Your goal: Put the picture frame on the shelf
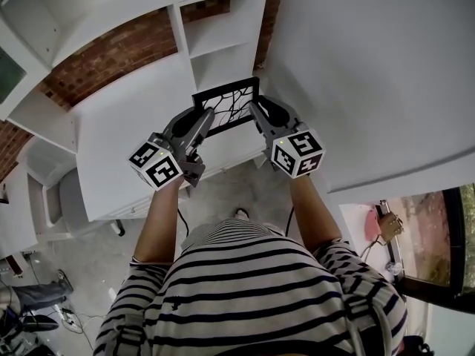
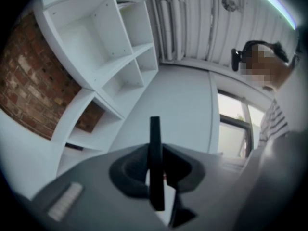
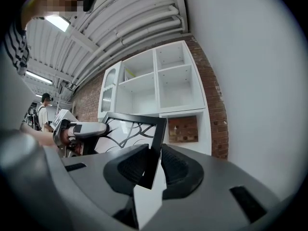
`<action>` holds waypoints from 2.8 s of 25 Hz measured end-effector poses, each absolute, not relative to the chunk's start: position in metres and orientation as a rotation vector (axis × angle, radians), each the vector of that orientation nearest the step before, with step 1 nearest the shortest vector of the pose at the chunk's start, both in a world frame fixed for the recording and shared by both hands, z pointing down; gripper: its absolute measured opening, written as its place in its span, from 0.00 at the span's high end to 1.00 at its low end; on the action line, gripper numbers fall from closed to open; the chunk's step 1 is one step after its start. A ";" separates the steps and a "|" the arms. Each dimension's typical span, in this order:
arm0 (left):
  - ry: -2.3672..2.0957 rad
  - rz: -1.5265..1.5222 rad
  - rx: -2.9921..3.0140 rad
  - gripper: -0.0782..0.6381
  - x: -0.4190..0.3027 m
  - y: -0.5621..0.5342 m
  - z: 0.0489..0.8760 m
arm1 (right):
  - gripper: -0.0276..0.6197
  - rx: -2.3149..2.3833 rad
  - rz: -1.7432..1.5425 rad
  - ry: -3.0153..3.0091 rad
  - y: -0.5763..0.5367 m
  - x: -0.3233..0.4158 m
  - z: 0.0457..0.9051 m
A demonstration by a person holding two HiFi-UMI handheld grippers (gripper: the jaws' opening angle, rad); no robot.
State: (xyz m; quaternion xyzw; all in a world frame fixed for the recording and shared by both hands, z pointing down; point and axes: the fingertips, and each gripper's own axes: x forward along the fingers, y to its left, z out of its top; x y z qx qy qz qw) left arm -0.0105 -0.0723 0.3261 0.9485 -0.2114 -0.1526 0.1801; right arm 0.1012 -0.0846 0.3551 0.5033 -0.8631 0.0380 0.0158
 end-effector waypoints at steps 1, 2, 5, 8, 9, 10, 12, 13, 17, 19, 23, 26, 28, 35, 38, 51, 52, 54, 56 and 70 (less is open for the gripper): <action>-0.605 -0.442 2.673 0.80 -0.006 -0.077 0.325 | 0.86 1.549 0.114 -2.687 -0.090 0.105 0.355; -0.611 -0.454 2.667 0.80 -0.003 -0.079 0.325 | 0.86 1.537 0.108 -2.687 -0.092 0.108 0.355; -0.623 -0.485 2.649 0.80 0.000 -0.084 0.326 | 0.86 1.514 0.098 -2.685 -0.098 0.110 0.359; -0.620 -0.530 2.628 0.80 0.001 -0.093 0.324 | 0.85 1.493 0.093 -2.688 -0.104 0.110 0.363; -0.616 -0.546 2.626 0.80 0.002 -0.094 0.324 | 0.85 1.490 0.087 -2.686 -0.105 0.110 0.364; -0.613 -0.560 2.626 0.80 0.003 -0.095 0.323 | 0.85 1.491 0.080 -2.683 -0.106 0.110 0.364; -0.602 -0.590 2.624 0.81 0.003 -0.095 0.322 | 0.85 1.494 0.066 -2.678 -0.106 0.110 0.364; -0.593 -0.607 2.621 0.81 0.002 -0.094 0.322 | 0.85 1.496 0.062 -2.677 -0.106 0.110 0.364; -0.540 -0.646 2.625 0.81 0.003 -0.097 0.326 | 0.85 1.522 0.065 -2.662 -0.110 0.112 0.366; -0.535 -0.623 2.637 0.81 0.006 -0.118 0.328 | 0.85 1.543 0.080 -2.635 -0.134 0.115 0.364; -0.548 -0.545 2.678 0.81 0.019 -0.173 0.332 | 0.85 1.595 0.082 -2.587 -0.196 0.129 0.357; -0.572 -0.464 2.725 0.81 0.024 -0.199 0.342 | 0.85 1.628 0.088 -2.586 -0.224 0.134 0.359; -0.608 -0.399 2.752 0.81 0.026 -0.217 0.349 | 0.85 1.639 0.094 -2.587 -0.240 0.137 0.363; -0.749 -0.181 2.834 0.81 0.040 -0.277 0.366 | 0.86 1.687 0.093 -2.608 -0.296 0.150 0.372; -0.811 -0.133 2.821 0.81 0.049 -0.297 0.375 | 0.86 1.668 0.104 -2.632 -0.317 0.159 0.381; -1.186 -0.002 2.715 0.77 0.071 -0.375 0.391 | 0.86 1.448 0.099 -2.796 -0.401 0.179 0.395; -1.211 0.012 2.705 0.76 0.071 -0.379 0.394 | 0.86 1.446 0.102 -2.803 -0.405 0.180 0.397; -1.268 0.048 2.691 0.75 0.071 -0.388 0.399 | 0.86 1.454 0.101 -2.811 -0.413 0.182 0.401; -1.332 0.090 2.677 0.73 0.069 -0.397 0.404 | 0.86 1.471 0.095 -2.812 -0.418 0.182 0.405; -1.621 0.331 2.542 0.67 0.060 -0.433 0.427 | 0.86 1.625 0.112 -2.761 -0.446 0.177 0.430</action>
